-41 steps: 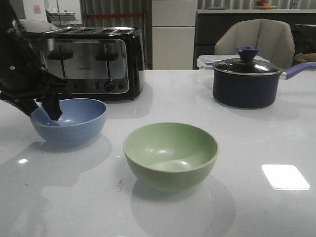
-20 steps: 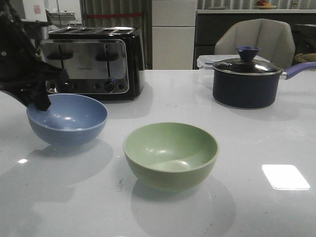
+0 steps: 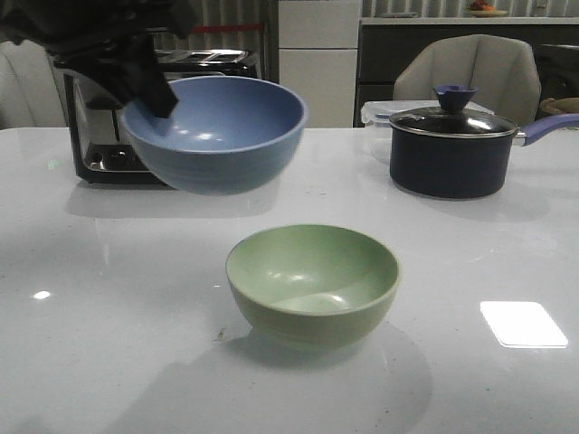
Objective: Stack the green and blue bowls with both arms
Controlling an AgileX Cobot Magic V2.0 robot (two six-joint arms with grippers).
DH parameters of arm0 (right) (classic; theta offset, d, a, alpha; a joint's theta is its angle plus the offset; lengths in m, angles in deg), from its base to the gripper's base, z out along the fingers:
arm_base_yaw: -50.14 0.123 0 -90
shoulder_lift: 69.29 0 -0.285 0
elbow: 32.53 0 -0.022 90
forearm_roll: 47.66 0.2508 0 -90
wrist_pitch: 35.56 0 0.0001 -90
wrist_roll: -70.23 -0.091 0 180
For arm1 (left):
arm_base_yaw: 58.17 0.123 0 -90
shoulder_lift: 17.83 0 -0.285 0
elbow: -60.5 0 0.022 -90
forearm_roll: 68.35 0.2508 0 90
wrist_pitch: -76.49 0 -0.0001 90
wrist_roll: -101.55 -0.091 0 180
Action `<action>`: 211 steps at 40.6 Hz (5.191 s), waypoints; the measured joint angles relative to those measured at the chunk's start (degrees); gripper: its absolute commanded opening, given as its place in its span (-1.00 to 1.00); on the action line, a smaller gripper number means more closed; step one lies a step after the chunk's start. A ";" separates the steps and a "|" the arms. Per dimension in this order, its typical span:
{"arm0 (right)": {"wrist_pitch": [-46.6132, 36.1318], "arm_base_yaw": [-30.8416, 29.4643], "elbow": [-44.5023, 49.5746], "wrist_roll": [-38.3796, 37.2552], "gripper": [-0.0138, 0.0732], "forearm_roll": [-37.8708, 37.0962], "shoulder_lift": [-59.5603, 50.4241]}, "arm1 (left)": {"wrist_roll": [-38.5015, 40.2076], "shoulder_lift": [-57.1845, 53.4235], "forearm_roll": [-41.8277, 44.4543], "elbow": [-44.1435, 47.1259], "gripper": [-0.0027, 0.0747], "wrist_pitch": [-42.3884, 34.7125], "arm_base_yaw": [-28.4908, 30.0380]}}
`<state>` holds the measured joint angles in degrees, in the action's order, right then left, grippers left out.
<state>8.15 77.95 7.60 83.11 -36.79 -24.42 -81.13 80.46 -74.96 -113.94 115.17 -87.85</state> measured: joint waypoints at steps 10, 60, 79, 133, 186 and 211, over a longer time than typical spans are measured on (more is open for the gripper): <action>0.00 0.00 0.00 0.00 0.24 0.00 0.00 | -0.08 3.50 -1.38 0.00 -0.69 -2.20 -6.35; 0.00 0.00 0.00 0.00 0.24 0.00 0.00 | -4.48 4.24 -4.13 -0.52 0.16 -1.04 -6.64; 0.00 0.00 0.00 0.00 0.24 0.00 0.00 | -4.72 -22.75 5.34 13.33 0.16 1.18 -6.64; 0.00 0.00 0.00 0.00 -0.55 0.00 0.00 | -4.82 -50.68 6.04 34.80 -0.69 2.41 -6.64; 0.00 0.00 0.00 0.00 -0.55 0.00 0.00 | 6.07 -90.72 8.48 71.88 -0.69 -32.49 25.53; 0.04 0.00 0.00 0.00 -0.55 0.00 0.00 | 6.17 -90.72 8.48 71.88 -0.69 -33.33 27.53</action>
<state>8.19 77.95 7.60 83.11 -36.79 -24.42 -74.96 -10.25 -66.48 -42.06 81.84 -60.31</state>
